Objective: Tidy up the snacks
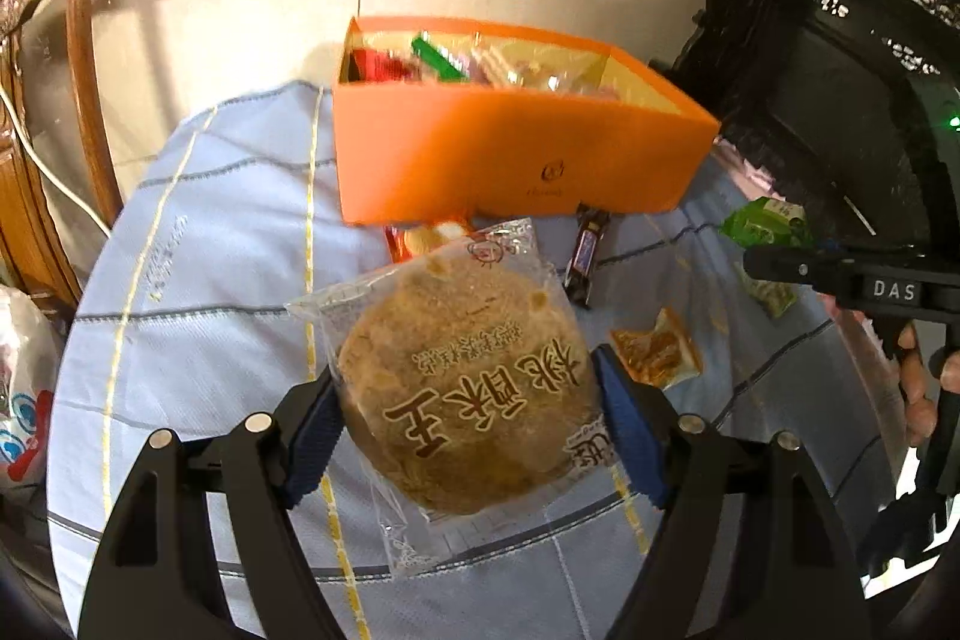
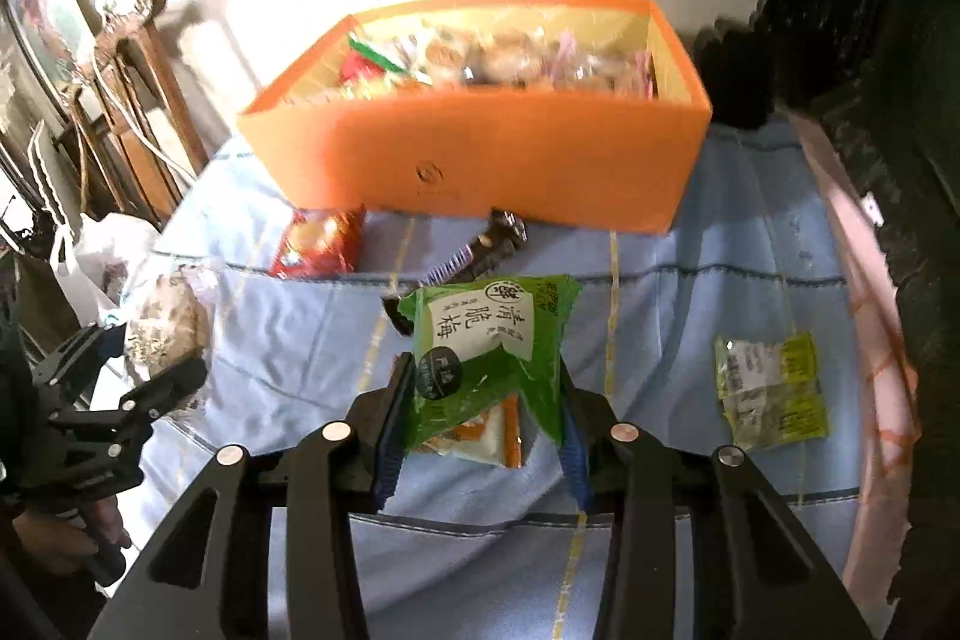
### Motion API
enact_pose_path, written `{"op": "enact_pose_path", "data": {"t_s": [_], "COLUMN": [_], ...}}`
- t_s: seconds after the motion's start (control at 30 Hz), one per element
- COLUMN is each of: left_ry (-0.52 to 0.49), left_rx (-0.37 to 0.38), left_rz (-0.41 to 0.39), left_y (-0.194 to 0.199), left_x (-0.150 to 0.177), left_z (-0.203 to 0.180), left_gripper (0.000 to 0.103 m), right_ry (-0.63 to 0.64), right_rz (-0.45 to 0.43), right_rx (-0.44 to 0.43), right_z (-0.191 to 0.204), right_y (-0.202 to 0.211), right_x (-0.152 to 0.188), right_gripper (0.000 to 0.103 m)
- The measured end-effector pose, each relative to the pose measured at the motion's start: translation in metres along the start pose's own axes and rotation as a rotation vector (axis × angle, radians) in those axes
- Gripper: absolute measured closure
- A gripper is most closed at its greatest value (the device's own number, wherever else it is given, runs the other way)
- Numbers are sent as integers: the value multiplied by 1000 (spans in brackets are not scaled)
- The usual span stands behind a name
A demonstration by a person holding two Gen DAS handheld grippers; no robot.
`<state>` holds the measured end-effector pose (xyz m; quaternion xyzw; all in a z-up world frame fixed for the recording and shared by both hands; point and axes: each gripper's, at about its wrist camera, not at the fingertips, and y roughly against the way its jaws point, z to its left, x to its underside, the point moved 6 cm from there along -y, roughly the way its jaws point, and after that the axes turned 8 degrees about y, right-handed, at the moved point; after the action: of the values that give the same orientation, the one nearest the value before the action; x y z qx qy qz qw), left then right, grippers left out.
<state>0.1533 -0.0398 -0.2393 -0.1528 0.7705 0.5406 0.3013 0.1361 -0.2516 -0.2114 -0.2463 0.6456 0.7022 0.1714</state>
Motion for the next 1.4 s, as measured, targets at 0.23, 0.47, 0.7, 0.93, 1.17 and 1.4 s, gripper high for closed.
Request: {"op": "enact_pose_path", "data": {"t_s": [0.23, 0.47, 0.7, 0.93, 1.17, 1.4], "left_ry": [-15, -19, -40, -44, -86, -91], "left_rx": [9, 20, 32, 28, -1, -11], "left_rz": [-70, -116, -160, -187, -229, -156], "left_y": [23, 38, 46, 40, 22, -10], "left_x": [-34, -70, -108, -150, -195, -191], "left_z": [-12, -23, -39, -45, -55, -49], "left_gripper": [28, 28, 28, 30, 31, 27], "right_ry": [19, 11, -3, 2, 21, -16], "right_rz": [-99, -173, -220, -254, -260, -266], "right_rx": [23, 57, 91, 128, 164, 140], "right_z": [4, -4, -15, -25, -37, -54], "right_y": [42, 76, 92, 95, 80, 70], "right_x": [-29, -56, -79, -108, -141, -156], "right_gripper": [60, 60, 60, 60, 60, 60]}}
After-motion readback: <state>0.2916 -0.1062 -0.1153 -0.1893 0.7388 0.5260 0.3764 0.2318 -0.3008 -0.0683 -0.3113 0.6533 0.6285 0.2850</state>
